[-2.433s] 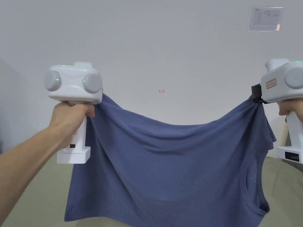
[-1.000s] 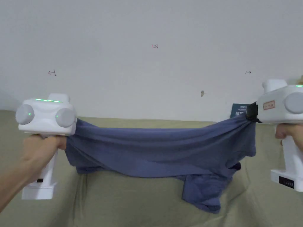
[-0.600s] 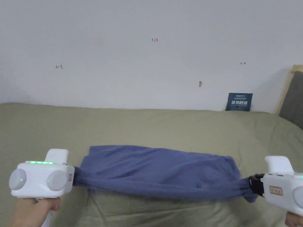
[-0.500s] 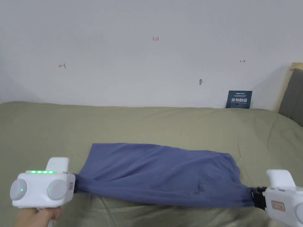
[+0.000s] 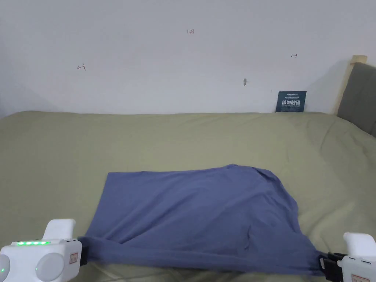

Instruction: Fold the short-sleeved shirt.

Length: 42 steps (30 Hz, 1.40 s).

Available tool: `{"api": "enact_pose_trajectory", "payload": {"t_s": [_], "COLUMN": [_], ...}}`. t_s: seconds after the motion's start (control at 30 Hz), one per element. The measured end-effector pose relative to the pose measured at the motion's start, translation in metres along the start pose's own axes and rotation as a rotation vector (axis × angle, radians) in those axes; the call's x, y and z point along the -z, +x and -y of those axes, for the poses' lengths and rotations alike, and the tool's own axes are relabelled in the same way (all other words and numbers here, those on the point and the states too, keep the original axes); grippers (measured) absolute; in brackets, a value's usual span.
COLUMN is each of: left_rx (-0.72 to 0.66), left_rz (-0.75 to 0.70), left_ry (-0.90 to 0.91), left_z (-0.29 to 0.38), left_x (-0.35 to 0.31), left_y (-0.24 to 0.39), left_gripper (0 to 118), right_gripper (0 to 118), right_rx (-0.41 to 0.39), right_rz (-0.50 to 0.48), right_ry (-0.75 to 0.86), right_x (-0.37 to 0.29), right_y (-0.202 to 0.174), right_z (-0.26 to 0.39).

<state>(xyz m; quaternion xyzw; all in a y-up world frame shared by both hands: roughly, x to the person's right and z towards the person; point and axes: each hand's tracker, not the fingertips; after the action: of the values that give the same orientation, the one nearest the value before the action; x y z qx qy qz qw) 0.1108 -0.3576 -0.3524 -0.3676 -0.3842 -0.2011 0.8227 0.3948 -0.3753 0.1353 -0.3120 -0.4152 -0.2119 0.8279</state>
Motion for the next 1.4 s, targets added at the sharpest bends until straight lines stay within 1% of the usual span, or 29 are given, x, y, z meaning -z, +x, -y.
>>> {"api": "enact_pose_trajectory", "payload": {"t_s": [0.07,0.17,0.33,0.37,0.4,0.43,0.47,0.5,0.53,0.57,0.6,0.63,0.73,0.87,0.9,0.93,0.97,1.0,1.03,1.07,1.1,1.17,1.2,1.3,1.37,1.4], "left_rx": [0.007,-0.006,-0.012,-0.011,-0.003,0.004,0.006,0.004,-0.001,-0.009,-0.008,-0.007,-0.003,-0.060,-0.064,-0.065,-0.066,-0.065,-0.064,-0.073,-0.079,-0.078,-0.082,-0.084,-0.077,-0.079], "left_rz": [0.008,0.033,0.037,0.036,0.035,0.031,0.034,0.035,0.038,0.044,0.047,0.050,0.010,0.048,0.055,0.059,0.055,0.054,0.054,0.048,0.037,0.044,0.043,0.055,0.055,0.049], "left_ry": [-0.013,-0.068,-0.091,-0.090,-0.086,-0.081,-0.083,-0.094,-0.107,-0.122,-0.122,-0.098,-0.057,-0.019,-0.018,-0.013,-0.014,-0.018,-0.029,-0.037,-0.046,-0.065,-0.069,-0.077,-0.070,-0.059], "left_z": [0.013,0.028,0.040,0.041,0.040,0.039,0.040,0.040,0.039,0.039,0.041,0.042,0.043,0.050,0.053,0.058,0.061,0.063,0.067,0.072,0.074,0.076,0.076,0.072,0.068,0.065], "left_x": [0.003,0.013,0.022,0.023,0.023,0.024,0.019,0.018,0.018,0.018,0.010,0.001,-0.022,-0.050,-0.054,-0.059,-0.061,-0.061,-0.059,-0.058,-0.056,-0.048,-0.047,-0.042,-0.038,-0.035], "left_y": [-0.007,-0.014,-0.013,-0.013,-0.013,-0.013,-0.009,-0.009,-0.010,-0.011,-0.008,-0.006,-0.003,-0.008,-0.009,-0.010,-0.010,-0.012,-0.013,-0.013,-0.013,-0.017,-0.016,-0.018,-0.017,-0.018], "left_gripper": [8,8,8,8,11,20,39,80,104,113,113,113,113,112,107,98,84,58,36,19,12,7,1,0,0,6], "right_gripper": [4,4,4,6,18,44,81,116,117,114,114,114,114,114,113,109,99,71,42,14,9,6,6,3,3,3], "right_rx": [0.024,0.040,0.009,0.009,0.012,0.021,0.029,0.036,0.047,0.059,0.068,0.061,0.034,0.012,0.009,0.003,-0.006,-0.018,-0.029,-0.048,-0.045,-0.020,0.004,-0.021,-0.020,-0.015], "right_rz": [-0.008,-0.009,0.004,0.009,0.013,0.014,0.020,0.027,0.025,0.013,0.005,0.014,0.013,-0.006,-0.009,-0.012,-0.011,-0.005,0.010,0.027,0.050,0.025,0.014,0.026,0.028,0.026], "right_ry": [-0.001,-0.019,-0.068,-0.066,-0.066,-0.068,-0.071,-0.074,-0.086,-0.068,0.012,-0.019,-0.023,0.002,0.004,0.007,0.010,0.010,0.009,0.004,0.010,-0.011,-0.034,-0.042,-0.053,-0.056], "right_x": [-0.005,-0.004,0.008,0.009,0.010,0.011,0.011,0.012,0.012,0.010,0.005,0.003,-0.010,-0.026,-0.029,-0.031,-0.033,-0.033,-0.032,-0.031,-0.030,-0.026,-0.024,-0.021,-0.019,-0.018], "right_y": [0.006,0.007,0.006,0.006,0.006,0.005,0.005,0.004,0.004,0.004,0.002,-0.001,-0.008,-0.019,-0.020,-0.022,-0.024,-0.025,-0.027,-0.028,-0.028,-0.023,-0.022,-0.021,-0.021,-0.020], "right_z": [0.007,0.015,0.026,0.028,0.028,0.028,0.028,0.027,0.027,0.027,0.027,0.026,0.023,0.023,0.024,0.027,0.029,0.032,0.034,0.037,0.040,0.042,0.042,0.045,0.046,0.046]}}
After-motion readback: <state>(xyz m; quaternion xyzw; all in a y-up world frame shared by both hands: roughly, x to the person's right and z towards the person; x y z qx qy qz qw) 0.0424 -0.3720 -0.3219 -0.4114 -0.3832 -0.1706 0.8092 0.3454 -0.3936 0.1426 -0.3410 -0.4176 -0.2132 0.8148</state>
